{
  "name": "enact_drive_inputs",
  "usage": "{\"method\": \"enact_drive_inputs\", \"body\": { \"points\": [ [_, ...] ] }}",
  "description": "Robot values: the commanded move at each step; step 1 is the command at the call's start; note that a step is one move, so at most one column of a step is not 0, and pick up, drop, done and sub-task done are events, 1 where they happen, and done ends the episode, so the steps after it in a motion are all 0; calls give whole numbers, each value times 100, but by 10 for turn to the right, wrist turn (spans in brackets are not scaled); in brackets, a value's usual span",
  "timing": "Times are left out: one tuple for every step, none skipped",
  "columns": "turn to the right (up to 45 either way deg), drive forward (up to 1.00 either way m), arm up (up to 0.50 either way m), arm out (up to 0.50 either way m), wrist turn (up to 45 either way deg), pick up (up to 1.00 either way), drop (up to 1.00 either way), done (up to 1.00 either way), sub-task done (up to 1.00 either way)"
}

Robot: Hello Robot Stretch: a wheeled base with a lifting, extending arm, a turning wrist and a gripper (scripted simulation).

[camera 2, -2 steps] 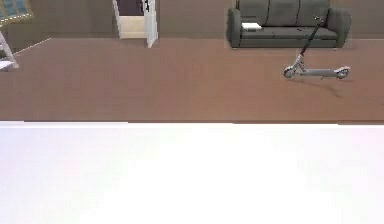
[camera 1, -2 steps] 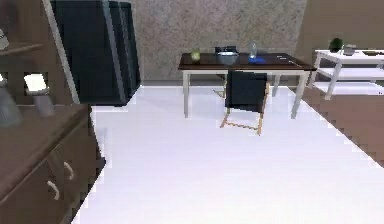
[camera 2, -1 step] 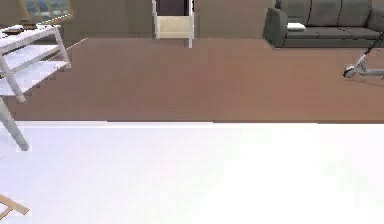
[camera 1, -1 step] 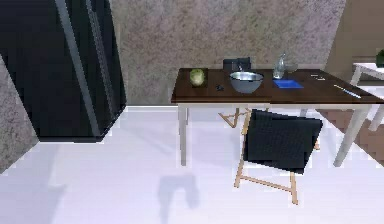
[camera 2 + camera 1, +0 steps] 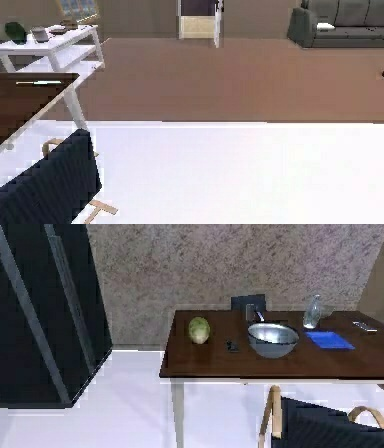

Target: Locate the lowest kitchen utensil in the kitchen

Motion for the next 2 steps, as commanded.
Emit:
{"method": "enact_drive_inputs", "body": {
  "points": [
    [210,0,0,0,0,0,0,0,0],
    [0,0,0,0,0,0,0,100,0]
  ]
}}
